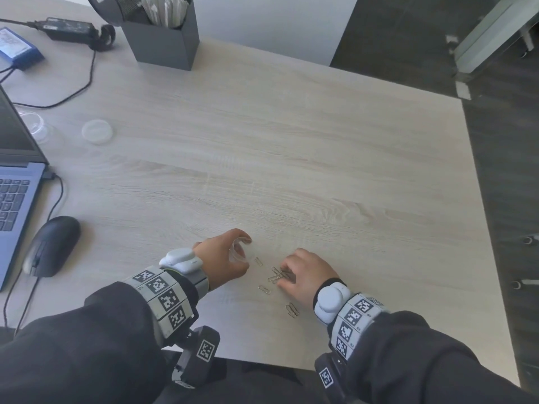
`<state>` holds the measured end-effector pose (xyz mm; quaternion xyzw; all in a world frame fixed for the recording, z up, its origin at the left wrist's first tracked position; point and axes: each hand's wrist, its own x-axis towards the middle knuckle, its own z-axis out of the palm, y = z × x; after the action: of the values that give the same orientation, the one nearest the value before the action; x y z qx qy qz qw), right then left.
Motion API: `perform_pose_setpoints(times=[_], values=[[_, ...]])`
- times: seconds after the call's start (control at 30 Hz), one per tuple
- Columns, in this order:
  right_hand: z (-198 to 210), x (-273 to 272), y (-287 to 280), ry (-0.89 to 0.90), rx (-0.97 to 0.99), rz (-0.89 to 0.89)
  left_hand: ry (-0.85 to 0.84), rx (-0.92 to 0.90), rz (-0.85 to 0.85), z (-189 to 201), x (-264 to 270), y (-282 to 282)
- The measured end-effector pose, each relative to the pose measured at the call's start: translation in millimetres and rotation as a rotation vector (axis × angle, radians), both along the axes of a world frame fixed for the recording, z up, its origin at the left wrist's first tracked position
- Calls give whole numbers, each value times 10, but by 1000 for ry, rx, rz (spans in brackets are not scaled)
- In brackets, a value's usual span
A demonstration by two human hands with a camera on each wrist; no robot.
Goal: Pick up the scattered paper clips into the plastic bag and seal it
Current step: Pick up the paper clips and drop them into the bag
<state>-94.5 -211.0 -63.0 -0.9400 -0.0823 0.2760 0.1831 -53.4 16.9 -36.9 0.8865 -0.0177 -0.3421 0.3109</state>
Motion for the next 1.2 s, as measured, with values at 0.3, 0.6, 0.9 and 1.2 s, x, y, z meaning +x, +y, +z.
perform_pose_setpoints(times=[0.3, 0.6, 0.9, 1.2], values=[[31, 97, 110, 48, -7, 66, 9, -4, 13, -34, -11, 102], [114, 192, 185, 144, -25, 119, 11, 0, 4, -23, -56, 156], [368, 296, 482, -76, 389, -162, 6, 14, -50, -4, -77, 159], [396, 381, 310, -56, 299, -281, 25, -3, -28, 3, -44, 182]])
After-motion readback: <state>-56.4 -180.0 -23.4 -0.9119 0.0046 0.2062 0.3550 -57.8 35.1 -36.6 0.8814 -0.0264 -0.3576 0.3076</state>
